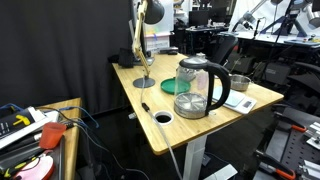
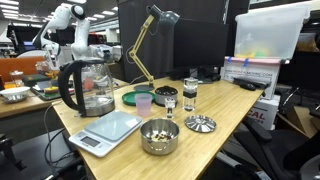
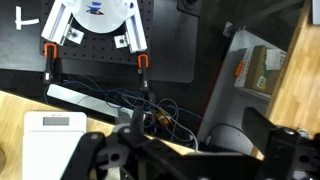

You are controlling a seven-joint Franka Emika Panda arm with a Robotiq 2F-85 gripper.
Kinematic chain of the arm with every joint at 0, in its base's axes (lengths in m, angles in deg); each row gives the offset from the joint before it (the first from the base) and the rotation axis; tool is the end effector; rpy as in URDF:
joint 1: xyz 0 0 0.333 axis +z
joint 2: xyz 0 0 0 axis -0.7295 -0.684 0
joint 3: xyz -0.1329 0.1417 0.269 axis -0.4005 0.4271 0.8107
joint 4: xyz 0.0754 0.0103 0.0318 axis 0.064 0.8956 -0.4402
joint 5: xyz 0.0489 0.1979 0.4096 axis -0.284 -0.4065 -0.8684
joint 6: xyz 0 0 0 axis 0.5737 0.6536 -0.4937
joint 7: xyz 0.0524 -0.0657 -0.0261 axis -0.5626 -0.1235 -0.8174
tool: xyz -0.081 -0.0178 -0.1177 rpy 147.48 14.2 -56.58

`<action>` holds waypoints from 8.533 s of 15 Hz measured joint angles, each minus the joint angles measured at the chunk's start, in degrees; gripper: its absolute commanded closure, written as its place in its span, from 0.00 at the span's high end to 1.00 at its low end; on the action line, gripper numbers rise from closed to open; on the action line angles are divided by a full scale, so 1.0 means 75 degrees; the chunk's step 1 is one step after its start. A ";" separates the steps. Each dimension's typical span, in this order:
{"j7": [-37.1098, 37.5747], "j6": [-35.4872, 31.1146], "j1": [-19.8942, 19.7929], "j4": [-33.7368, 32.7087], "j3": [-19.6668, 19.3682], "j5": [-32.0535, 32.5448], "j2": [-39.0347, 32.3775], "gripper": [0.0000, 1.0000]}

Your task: Press the button to open the lid of the kettle

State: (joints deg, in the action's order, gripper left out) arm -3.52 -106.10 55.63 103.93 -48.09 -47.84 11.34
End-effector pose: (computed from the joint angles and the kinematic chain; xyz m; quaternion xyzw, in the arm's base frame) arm 0.3100 0.0920 0.4904 -0.9830 -0.0592 0.1324 0.1129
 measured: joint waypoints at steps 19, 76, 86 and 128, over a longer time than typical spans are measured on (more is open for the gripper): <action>0.0650 -0.2552 -0.0447 0.1503 0.0777 0.0101 0.0880 1.00; 0.1341 -0.6560 -0.0656 0.2127 0.0959 0.0889 -0.1675 0.00; 0.1351 -0.6369 -0.0521 0.2150 0.0958 0.0886 -0.2275 0.00; 0.2197 -0.6940 -0.0606 0.1937 0.0736 0.0632 -0.2555 0.00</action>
State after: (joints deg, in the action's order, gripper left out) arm 12.95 -158.16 51.09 118.45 -42.57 -43.10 -7.82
